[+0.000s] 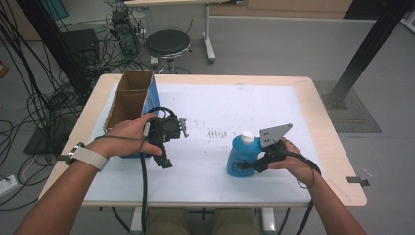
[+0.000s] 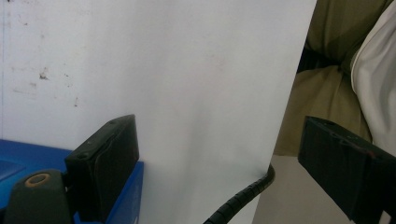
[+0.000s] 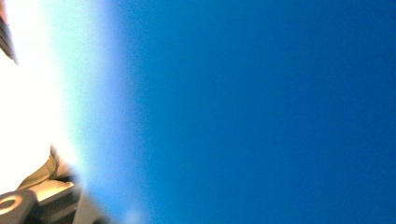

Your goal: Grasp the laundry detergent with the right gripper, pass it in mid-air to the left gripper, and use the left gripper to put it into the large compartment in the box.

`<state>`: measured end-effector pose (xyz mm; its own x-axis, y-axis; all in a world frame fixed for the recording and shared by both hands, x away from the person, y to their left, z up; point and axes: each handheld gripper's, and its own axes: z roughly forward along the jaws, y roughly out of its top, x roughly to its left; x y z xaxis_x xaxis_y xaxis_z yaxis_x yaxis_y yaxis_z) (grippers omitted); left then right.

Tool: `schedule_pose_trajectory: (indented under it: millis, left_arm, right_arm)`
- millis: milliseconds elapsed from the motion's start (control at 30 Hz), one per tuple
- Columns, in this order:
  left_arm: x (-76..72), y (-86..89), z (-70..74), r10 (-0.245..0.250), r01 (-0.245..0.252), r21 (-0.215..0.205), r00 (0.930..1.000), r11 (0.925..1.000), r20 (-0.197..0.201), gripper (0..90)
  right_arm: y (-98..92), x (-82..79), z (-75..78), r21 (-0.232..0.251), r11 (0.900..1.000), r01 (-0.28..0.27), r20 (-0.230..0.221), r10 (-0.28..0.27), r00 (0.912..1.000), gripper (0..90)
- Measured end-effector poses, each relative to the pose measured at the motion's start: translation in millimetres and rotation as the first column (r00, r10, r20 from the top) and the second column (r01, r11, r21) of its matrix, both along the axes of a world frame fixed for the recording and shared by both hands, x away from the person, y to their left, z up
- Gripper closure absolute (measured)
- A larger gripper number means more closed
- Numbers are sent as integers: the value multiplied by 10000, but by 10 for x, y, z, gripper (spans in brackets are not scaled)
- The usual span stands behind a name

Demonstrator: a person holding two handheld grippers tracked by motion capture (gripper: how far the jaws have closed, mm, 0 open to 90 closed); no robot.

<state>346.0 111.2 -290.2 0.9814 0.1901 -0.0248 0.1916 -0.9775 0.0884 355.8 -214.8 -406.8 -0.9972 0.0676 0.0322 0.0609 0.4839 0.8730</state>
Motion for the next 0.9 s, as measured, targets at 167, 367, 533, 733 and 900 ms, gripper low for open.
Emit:
schedule_pose_trajectory:
  millis: [167,367,533,733,900]
  left_arm:
    - [1,3,3,-40,40,15,10000,10000,18,129]
    - [2,6,3,-30,30,0,10000,10000,25,130]
    - [2,5,1,-23,23,-21,10000,10000,30,130]
    - [0,7,5,-31,31,-26,10000,10000,35,130]
    - [-4,11,5,-37,37,-55,10000,10000,57,130]
  right_arm:
    - [3,12,6,-55,10000,-65,-39,65,10000,427]
    - [-2,15,0,-4,10000,-61,-100,61,9999,430]
    - [-7,22,-8,98,9999,-34,-168,36,9999,430]
    - [-4,27,-5,64,10000,-28,-209,29,9998,430]
    - [-7,21,-11,122,9999,37,-187,-35,9998,431]
